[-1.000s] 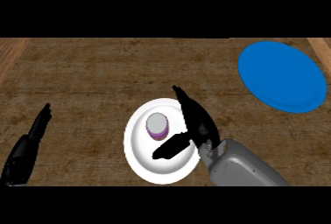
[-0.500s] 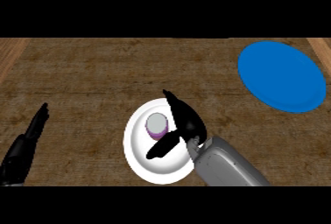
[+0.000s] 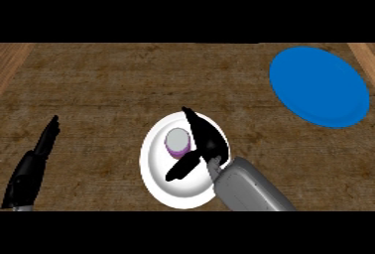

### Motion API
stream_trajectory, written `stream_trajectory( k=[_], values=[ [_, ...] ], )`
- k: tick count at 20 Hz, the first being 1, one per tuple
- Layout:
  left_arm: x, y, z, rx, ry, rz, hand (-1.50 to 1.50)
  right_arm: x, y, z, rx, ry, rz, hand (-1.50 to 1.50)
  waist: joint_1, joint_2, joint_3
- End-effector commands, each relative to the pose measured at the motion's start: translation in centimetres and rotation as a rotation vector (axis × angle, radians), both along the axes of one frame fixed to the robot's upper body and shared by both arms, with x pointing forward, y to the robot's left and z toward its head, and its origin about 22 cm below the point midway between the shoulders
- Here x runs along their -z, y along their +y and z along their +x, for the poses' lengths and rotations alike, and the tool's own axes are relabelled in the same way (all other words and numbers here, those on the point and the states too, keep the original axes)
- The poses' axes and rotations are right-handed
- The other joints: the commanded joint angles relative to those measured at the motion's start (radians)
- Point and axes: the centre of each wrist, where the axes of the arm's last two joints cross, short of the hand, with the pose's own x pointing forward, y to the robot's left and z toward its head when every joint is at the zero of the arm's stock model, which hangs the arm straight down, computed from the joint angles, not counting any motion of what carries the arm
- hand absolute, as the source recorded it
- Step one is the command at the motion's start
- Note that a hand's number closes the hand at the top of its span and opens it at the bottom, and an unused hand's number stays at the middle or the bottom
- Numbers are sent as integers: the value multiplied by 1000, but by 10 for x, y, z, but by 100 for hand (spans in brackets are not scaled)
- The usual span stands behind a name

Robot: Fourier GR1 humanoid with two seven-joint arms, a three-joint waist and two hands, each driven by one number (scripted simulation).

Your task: Pick the can from the plate and place it in the plate

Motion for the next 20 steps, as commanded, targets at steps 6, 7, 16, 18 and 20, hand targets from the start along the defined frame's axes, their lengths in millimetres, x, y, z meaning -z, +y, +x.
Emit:
stream_trajectory(
  k=[6, 7, 16, 18, 20],
  values=[
    [3, -5, -2, 4, 17, -18, 0, 31, -10, 11, -7, -80, 73, 150, 2, 1, 0],
    [10, -1, -23, -13, -5, 10, 0, 27, 1, 8, 8, -72, 45, 150, 6, 0, 0],
    [3, 13, -9, -47, 10, 8, 0, 23, -228, 40, 118, -139, -369, 150, -58, 9, 2],
    [0, 14, -9, -65, 0, -1, 0, 12, -284, 38, 164, -136, -515, 150, -78, 15, 4],
    [3, 15, -12, -59, 4, 1, 0, -22, -336, 40, 203, -204, -584, 150, -70, 16, 6]
  ],
)
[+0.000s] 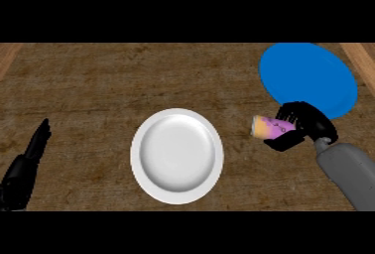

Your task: Pick the can from the plate and place it in the plate

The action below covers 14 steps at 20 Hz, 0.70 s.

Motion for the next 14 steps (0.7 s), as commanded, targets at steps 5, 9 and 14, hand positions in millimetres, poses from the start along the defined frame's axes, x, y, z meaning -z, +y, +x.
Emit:
stream_trajectory(
  k=[5, 9, 14],
  values=[
    [-2, -2, -2, 5, -29, 4, 0, -109, -199, -22, 128, -241, -284, 150, 18, 13, 10],
    [-1, -4, 3, 25, -28, -7, 0, -144, -248, -42, 150, -428, -308, 150, 43, 16, 9],
    [1, -12, 3, 36, -25, -21, 0, -167, -278, -61, 30, -684, -258, 150, 46, 7, 10]
  ],
)
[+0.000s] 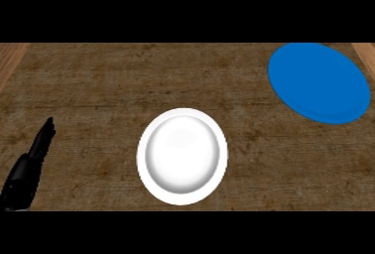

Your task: Pick the can from the plate and place it in the plate

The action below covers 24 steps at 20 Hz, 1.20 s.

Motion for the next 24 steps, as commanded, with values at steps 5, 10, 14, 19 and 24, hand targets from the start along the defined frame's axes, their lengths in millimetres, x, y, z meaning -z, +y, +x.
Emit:
stream_trajectory(
  k=[5, 10, 14, 19, 24],
  values=[
    [-10, -4, 8, 34, -5, 8, 0, -38, -50, -33, -290, -236, 134, 150, 32, -5, -4],
    [5, -14, 13, 57, 4, 14, 0, -40, -44, -14, -395, -216, 132, 150, 56, -4, -10],
    [-4, -8, 18, 74, 6, 17, 0, -47, -22, 18, -423, -197, 187, 150, 68, -3, -10],
    [-3, -8, 25, 54, 26, 3, 0, -42, 14, 57, -475, -159, 257, 150, 52, -8, -12],
    [-7, -19, 25, 58, 11, -2, 0, -19, 50, 86, -462, -18, 268, 150, 47, -9, -12]
  ],
)
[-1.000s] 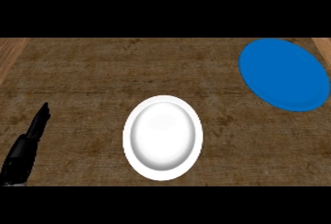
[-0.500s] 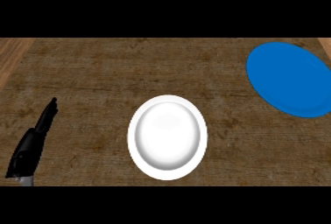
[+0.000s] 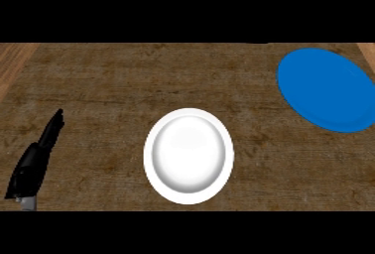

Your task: Pick the can from the plate and place it in the plate

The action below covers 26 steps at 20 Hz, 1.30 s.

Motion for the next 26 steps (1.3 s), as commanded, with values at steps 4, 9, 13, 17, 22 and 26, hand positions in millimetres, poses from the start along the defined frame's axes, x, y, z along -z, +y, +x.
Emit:
stream_trajectory(
  k=[4, 9, 13, 17, 22, 26],
  values=[
    [8, -10, -2, 4, 12, 9, 0, 23, 63, 47, -39, 144, -56, 150, 1, 1, 0],
    [2, -9, 1, -6, 10, -5, 0, 68, 82, 52, -59, 201, -61, 150, -2, 2, 1],
    [-6, -2, 2, 0, -11, 18, 0, 86, 106, 61, -95, 309, 32, 150, 5, 4, 1],
    [14, -9, 0, 10, 0, 7, 0, 93, 108, 62, 67, 351, 128, -150, 7, 9, 1],
    [5, -1, -8, 14, -3, 13, 0, 103, 108, 59, 76, 283, 161, -150, 17, 11, 2],
    [-5, 3, -3, 7, -5, 6, 0, 94, 106, 61, 86, 184, 363, -150, 4, 7, 2]
  ],
)
